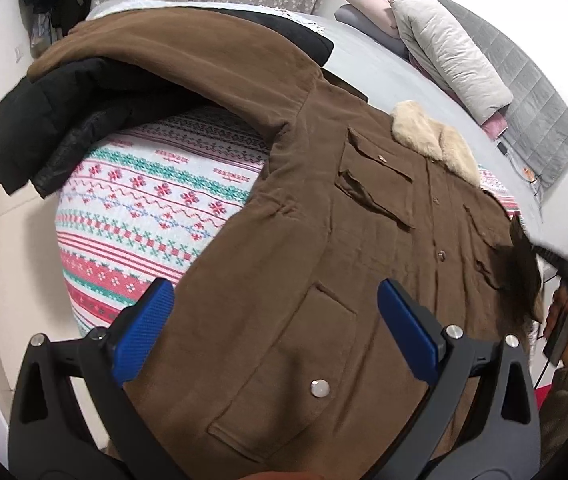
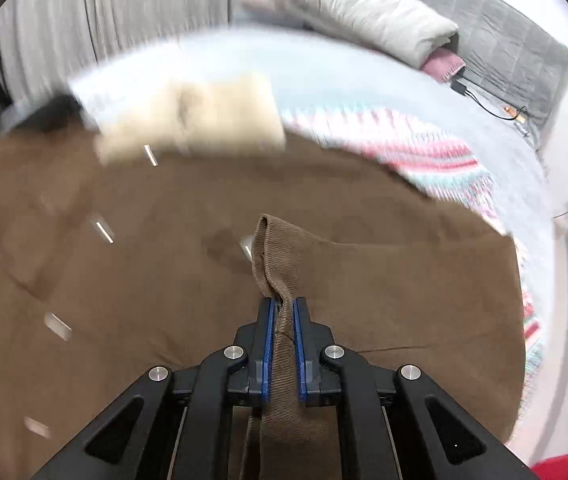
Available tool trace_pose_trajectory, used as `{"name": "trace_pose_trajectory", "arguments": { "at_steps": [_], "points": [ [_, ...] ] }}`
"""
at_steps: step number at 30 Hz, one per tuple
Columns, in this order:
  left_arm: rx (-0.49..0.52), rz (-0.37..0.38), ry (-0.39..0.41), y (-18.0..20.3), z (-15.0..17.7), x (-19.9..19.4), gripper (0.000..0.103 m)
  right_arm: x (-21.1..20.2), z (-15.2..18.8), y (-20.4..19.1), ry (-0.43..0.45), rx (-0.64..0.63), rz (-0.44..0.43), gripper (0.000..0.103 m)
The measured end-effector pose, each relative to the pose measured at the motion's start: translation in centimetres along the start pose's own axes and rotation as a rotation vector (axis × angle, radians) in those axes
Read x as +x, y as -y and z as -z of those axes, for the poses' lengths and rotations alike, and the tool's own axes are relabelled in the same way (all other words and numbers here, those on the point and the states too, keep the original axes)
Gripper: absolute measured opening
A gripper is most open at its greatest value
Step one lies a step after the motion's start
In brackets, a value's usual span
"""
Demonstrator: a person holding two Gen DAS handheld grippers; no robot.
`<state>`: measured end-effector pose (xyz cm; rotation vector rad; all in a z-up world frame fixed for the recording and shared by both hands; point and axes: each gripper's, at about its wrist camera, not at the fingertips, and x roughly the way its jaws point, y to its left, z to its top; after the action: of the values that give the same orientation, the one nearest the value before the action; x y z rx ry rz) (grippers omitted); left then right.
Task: Fold large clothes
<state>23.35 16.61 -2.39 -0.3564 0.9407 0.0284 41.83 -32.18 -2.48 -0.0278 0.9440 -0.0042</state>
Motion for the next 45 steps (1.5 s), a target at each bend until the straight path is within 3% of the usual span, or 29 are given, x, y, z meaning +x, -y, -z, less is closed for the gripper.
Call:
{"name": "trace_pose_trajectory", "arguments": {
  "at_steps": [5, 7, 12, 16, 19, 23, 28, 31, 33, 35, 37, 38, 40, 43, 45],
  "points": [
    [0.006, 0.013, 0.016, 0.7, -0.2, -0.3, 0.101, -6.4, -6.2, -3.1, 0.187, 0.074, -0.333, 0.008],
    [0.006, 0.018, 0.012, 0.8, -0.2, -0.1, 0.101, -6.9, -8.5, -5.5, 0.212, 0.063, -0.391, 0.008],
    [-0.004, -0.004, 0.005, 0.1, -0.5, 0.6, 0.101, -2.3, -12.1, -12.3, 0.172, 0.008, -0.423, 0.009],
    [-0.021, -0.024, 0.013, -0.4, -0.8, 0.6, 0.101, 6.1, -9.9, -17.0, 0.046, 0.010, -0.377, 0.010],
    [-0.014, -0.027, 0.011, -0.3, -0.7, 0.6, 0.101, 10.9, -6.9, -18.4, -0.039, 0.095, -0.430, 0.018],
    [0.000, -0.027, 0.010, -0.3, -0.7, 0.6, 0.101, 11.2, -5.8, -18.7, -0.056, 0.082, -0.417, 0.022],
    [-0.014, -0.013, 0.008, -0.5, -0.9, 0.6, 0.101, 6.9, -7.2, -15.0, 0.000, 0.046, -0.462, 0.031],
    [-0.002, -0.035, 0.008, -0.4, -0.9, 0.6, 0.101, 5.5, -7.0, -10.7, 0.023, -0.004, -0.385, 0.047],
    [0.000, -0.054, 0.012, -0.7, -1.0, 0.5, 0.101, 5.9, -5.9, -6.2, 0.008, 0.004, -0.317, 0.049],
    [-0.013, -0.063, 0.018, -1.0, -1.0, 0.5, 0.101, 6.7, -4.4, -1.2, -0.023, 0.076, -0.268, 0.050],
    [-0.020, -0.067, 0.021, -1.2, -1.1, 0.5, 0.101, 8.5, -2.0, 5.1, -0.102, 0.215, -0.143, 0.050],
    [-0.019, -0.068, 0.023, -1.2, -1.1, 0.6, 0.101, 9.1, -0.4, 8.1, -0.126, 0.283, -0.123, 0.048],
    [-0.015, -0.072, 0.030, -1.2, -1.1, 0.6, 0.101, 8.3, 1.3, 10.7, -0.094, 0.345, -0.236, 0.048],
    [-0.030, -0.063, 0.025, -1.6, -1.4, 0.8, 0.101, 5.8, 1.8, 10.6, -0.082, 0.324, -0.173, 0.051],
    [-0.060, -0.040, 0.023, -2.3, -1.7, 0.8, 0.101, 4.7, 2.4, 9.1, -0.058, 0.258, -0.168, 0.064]
  ]
}}
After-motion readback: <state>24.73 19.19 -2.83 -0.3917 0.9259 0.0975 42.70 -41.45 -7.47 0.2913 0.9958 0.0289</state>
